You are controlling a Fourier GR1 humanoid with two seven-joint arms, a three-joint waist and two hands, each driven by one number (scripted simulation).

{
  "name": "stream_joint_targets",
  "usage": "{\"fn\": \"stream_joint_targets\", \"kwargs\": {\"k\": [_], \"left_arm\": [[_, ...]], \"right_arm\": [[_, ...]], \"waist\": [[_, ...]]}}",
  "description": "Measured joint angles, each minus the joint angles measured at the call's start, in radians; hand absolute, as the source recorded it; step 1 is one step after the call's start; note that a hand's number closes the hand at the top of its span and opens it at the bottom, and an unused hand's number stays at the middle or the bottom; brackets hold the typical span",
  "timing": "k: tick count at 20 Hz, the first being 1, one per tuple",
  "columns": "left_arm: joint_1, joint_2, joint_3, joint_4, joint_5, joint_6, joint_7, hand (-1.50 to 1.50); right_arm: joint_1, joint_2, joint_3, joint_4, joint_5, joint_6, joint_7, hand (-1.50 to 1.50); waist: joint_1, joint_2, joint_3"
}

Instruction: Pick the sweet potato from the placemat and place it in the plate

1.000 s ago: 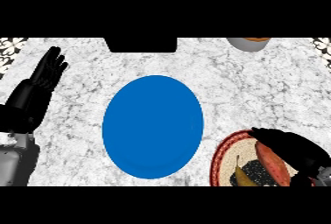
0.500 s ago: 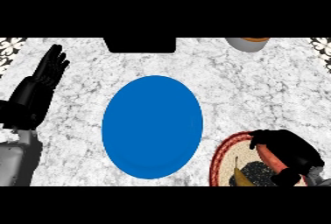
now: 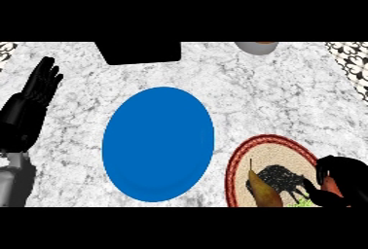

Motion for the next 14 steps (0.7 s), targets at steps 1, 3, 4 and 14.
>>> {"fn": "stream_joint_targets", "kwargs": {"k": [1,3,4,14], "left_arm": [[0.001,0.002,0.004,-0.001,0.000,0.003,0.005,0.00],[0.005,0.001,0.005,-0.013,0.000,0.006,0.013,0.00],[0.004,0.007,0.012,-0.014,0.007,0.000,0.015,0.00],[-0.008,-0.007,-0.013,-0.051,0.009,-0.012,0.041,0.00]], "right_arm": [[0.039,0.010,-0.021,-0.024,0.017,-0.031,0.044,1.50],[0.114,0.027,-0.058,-0.103,0.047,-0.082,0.122,1.50],[0.158,0.039,-0.065,-0.160,0.062,-0.103,0.153,1.50],[0.412,0.178,0.112,-0.683,0.173,-0.211,0.264,1.50]], "waist": [[-0.008,-0.001,0.000],[-0.008,-0.001,0.000],[-0.006,0.000,0.000],[0.042,0.009,0.000]]}}
